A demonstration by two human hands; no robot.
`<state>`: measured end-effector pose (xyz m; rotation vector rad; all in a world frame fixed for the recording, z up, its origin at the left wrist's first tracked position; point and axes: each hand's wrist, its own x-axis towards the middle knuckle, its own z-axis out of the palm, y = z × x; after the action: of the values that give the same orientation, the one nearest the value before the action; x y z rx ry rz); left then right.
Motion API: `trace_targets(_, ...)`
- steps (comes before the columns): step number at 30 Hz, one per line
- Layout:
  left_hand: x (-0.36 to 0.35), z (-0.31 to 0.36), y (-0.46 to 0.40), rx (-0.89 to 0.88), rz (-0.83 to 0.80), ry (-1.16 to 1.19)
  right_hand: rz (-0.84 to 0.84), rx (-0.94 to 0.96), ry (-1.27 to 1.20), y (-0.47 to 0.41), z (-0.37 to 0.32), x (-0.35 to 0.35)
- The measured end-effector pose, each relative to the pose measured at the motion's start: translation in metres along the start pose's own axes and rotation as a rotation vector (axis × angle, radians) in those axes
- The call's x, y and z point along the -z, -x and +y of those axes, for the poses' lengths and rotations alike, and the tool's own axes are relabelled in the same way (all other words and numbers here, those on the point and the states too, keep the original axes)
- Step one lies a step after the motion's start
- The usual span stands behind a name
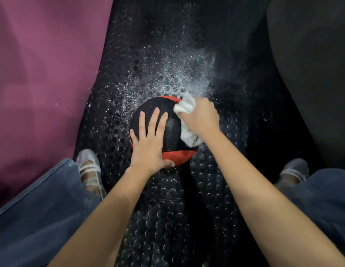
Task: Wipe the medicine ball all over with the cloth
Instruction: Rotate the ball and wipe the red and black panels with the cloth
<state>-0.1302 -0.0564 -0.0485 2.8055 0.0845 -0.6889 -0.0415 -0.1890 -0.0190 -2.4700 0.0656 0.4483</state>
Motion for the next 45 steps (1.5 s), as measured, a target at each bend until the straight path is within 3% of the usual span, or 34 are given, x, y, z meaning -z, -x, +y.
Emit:
trace_targets(2,0.001,-0.003,0.001,0.002,0.001,0.013,-0.011,0.049,0.011,0.015,0.003,-0.005)
trace_targets(8,0.008,-0.003,-0.006,-0.024,-0.012,0.024,0.085,-0.111,-0.135,-0.003,0.009,-0.007)
trace_targets(13,0.018,0.012,-0.009,0.012,0.015,-0.144,0.036,-0.133,-0.185,-0.017,0.000,-0.002)
trace_targets(18,0.007,0.015,-0.010,0.054,0.051,-0.030,-0.005,-0.024,-0.075,-0.014,-0.007,0.005)
trace_targets(24,0.002,0.007,-0.008,0.053,0.100,-0.010,0.070,0.145,-0.008,0.028,0.006,-0.016)
trace_targets(32,0.001,0.017,-0.016,0.057,0.124,-0.008,0.185,0.002,-0.125,0.033,0.009,-0.020)
trace_targets(36,-0.001,0.014,-0.014,0.065,0.121,0.020,0.190,0.033,-0.150,0.058,0.020,-0.028)
trace_targets(42,0.001,0.014,-0.011,0.065,0.087,-0.018,0.249,-0.102,-0.204,0.020,0.012,-0.019)
trace_targets(45,-0.001,0.012,-0.015,0.059,0.123,0.015,0.189,-0.078,-0.242,0.043,0.016,-0.026)
